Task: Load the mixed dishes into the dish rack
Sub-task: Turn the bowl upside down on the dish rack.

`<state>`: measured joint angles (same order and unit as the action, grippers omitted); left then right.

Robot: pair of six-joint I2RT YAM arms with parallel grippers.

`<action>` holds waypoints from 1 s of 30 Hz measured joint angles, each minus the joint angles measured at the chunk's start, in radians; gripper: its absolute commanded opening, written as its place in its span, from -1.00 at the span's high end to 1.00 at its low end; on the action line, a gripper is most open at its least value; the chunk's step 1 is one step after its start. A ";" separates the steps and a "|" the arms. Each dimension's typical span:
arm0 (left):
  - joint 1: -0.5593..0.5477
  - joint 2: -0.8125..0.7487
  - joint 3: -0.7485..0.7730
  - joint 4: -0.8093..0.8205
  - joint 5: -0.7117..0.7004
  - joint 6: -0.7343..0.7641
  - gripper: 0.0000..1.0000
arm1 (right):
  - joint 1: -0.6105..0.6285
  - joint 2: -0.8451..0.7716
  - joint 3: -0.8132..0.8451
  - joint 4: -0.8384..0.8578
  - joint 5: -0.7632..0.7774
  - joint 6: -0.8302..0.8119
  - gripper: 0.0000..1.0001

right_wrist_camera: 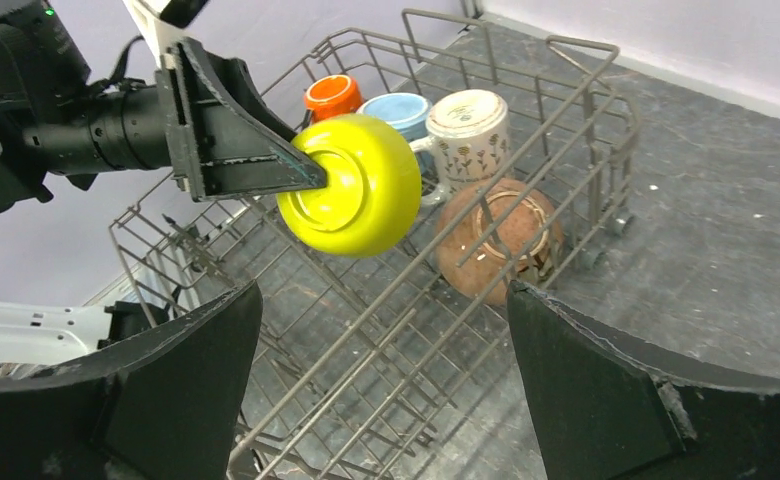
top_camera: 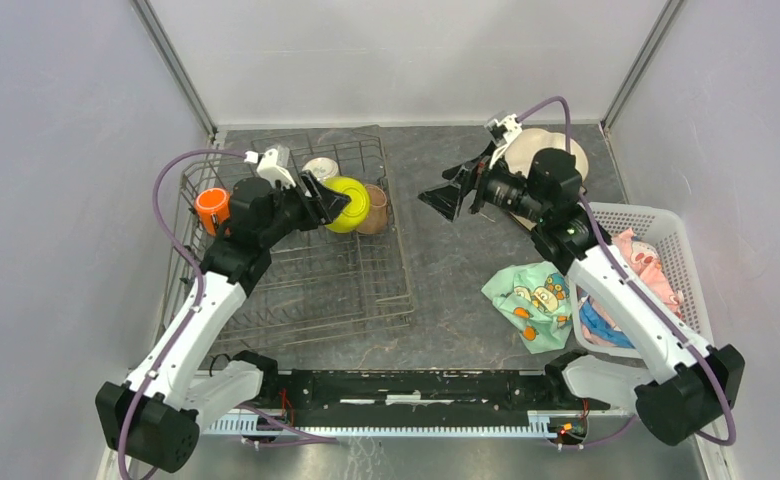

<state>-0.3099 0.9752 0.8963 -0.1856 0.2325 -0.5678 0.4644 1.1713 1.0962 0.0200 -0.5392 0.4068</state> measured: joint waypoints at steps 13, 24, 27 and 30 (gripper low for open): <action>0.000 0.114 -0.090 -0.021 -0.022 -0.142 0.96 | 0.000 -0.103 -0.045 -0.047 0.075 -0.065 -0.96; 0.000 0.159 -0.138 0.002 0.000 -0.211 0.83 | 0.000 -0.111 -0.068 -0.061 0.089 -0.076 -0.96; -0.002 0.177 -0.142 0.008 0.014 -0.226 0.83 | 0.000 -0.112 -0.077 -0.061 0.094 -0.076 -0.96; -0.005 0.190 -0.144 0.010 0.030 -0.230 0.83 | 0.000 -0.112 -0.080 -0.062 0.097 -0.076 -0.96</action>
<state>-0.3149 1.1656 0.7525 -0.1761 0.2626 -0.7982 0.4644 1.0592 1.0164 -0.0422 -0.4427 0.3305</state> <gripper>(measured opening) 0.679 0.979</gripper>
